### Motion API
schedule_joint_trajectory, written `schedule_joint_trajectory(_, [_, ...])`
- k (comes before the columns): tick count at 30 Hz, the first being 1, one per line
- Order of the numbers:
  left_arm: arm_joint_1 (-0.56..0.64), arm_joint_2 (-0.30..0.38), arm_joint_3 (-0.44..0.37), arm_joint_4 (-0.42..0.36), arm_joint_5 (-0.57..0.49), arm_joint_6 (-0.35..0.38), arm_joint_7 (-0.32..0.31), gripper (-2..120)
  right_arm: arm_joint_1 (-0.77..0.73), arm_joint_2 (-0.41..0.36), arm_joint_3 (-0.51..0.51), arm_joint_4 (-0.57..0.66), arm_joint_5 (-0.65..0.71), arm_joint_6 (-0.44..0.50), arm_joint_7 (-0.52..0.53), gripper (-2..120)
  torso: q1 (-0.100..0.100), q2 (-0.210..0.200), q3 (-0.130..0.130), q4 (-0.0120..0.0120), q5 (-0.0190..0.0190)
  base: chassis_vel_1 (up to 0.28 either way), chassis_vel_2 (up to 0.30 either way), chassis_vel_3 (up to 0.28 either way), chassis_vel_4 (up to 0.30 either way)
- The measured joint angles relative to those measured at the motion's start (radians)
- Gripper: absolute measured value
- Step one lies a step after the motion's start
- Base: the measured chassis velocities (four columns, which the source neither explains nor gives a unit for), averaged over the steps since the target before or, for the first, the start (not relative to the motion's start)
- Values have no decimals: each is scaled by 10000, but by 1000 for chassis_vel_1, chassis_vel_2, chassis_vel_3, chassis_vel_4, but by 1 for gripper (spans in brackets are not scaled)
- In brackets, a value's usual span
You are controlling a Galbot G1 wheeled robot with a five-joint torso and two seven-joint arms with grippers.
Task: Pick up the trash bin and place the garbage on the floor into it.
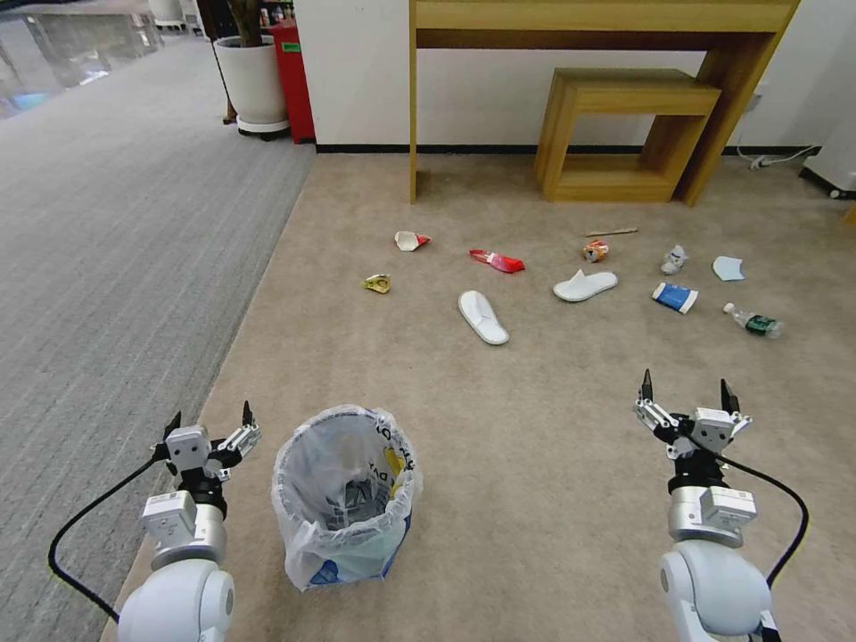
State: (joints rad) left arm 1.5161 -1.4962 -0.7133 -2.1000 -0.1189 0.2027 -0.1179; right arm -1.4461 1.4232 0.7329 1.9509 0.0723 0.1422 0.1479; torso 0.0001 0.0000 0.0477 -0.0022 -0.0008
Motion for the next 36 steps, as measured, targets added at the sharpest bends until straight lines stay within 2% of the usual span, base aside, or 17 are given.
schedule_joint_trajectory(6, [-65, 437, 289, -164, -1043, 534, -305, 100, -47, -8, 24, -41, -39, 0, -5, 100, 0, 0, 0, -1, -1, 0, 0, 0, 0])
schedule_joint_trajectory(7, [-65, 659, 501, -292, -1505, 779, -467, 100, -71, 9, 16, -42, -64, 0, -11, 100, 0, 0, 0, 0, -1, 0, 0, 0, 0])
schedule_joint_trajectory(10, [-22, 1111, 939, -460, -1917, 1043, -675, 100, -93, 39, 7, -60, -81, 0, -20, 100, 0, 0, 1, -1, 0, 0, 0, 0, 0])
schedule_joint_trajectory(22, [-69, 1863, 2046, -266, -2535, 1476, -1348, 100, -190, 191, 10, -82, -239, 1, -73, 100, 0, 0, 0, 0, -1, 0, 0, 0, 0])
schedule_joint_trajectory(36, [-158, 2192, 2859, 500, -2517, 1609, -1912, 100, -390, 406, 191, 40, -355, 95, -72, 100, 0, 0, 1, -1, -2, 0, 0, 0, 0])
